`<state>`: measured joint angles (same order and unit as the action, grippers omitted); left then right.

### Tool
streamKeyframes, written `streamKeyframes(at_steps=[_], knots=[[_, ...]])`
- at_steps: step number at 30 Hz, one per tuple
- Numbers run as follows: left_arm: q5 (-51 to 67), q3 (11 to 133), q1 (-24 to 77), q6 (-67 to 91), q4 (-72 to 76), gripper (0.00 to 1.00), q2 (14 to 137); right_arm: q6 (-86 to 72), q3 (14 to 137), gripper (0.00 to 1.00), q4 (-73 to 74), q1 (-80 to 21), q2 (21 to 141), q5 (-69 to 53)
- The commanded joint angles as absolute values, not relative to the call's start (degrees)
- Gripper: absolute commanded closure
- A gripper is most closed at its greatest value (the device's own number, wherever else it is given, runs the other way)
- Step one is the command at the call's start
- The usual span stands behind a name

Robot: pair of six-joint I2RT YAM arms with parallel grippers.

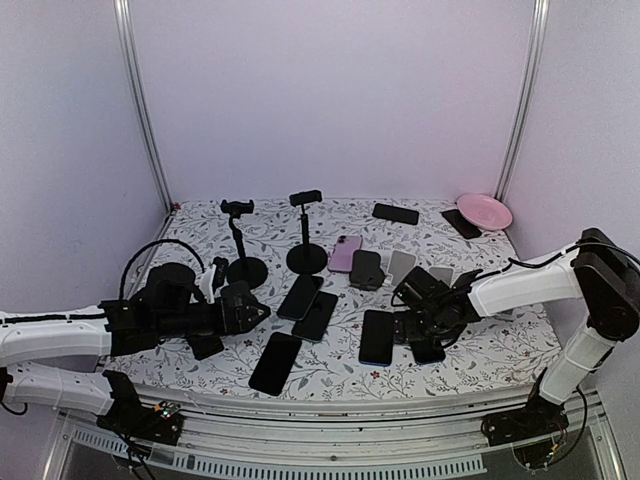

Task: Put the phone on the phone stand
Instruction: Pick up the phone at the center of the board.

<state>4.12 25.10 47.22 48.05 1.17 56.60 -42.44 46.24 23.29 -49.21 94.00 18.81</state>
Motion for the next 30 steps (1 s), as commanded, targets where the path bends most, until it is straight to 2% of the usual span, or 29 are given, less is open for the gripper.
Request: streamKeyframes(at_steps=[1, 8, 16, 24, 30], knots=[[4.45, 26.63, 47.85, 47.68, 1.81, 0.03, 56.16, -37.73, 46.14, 0.01, 24.7, -47.5, 96.7, 15.4], [4.21, 26.66, 47.87, 47.21, 0.77, 0.03, 55.24, -36.36, 42.91, 0.01, 20.82, -42.98, 93.91, 12.28], [4.17, 26.47, 47.87, 47.53, 1.32, 0.03, 55.35, -33.12, 46.1, 0.12, 19.94, -43.16, 98.14, 9.73], [4.38, 26.06, 47.81, 48.03, 1.84, 0.03, 55.21, -36.73, 42.59, 0.24, 20.35, -45.19, 95.58, 10.4], [3.75, 25.72, 47.83, 48.5, 1.9, 0.03, 55.37, -38.09, 39.73, 0.46, 20.57, -45.22, 90.1, 11.48]])
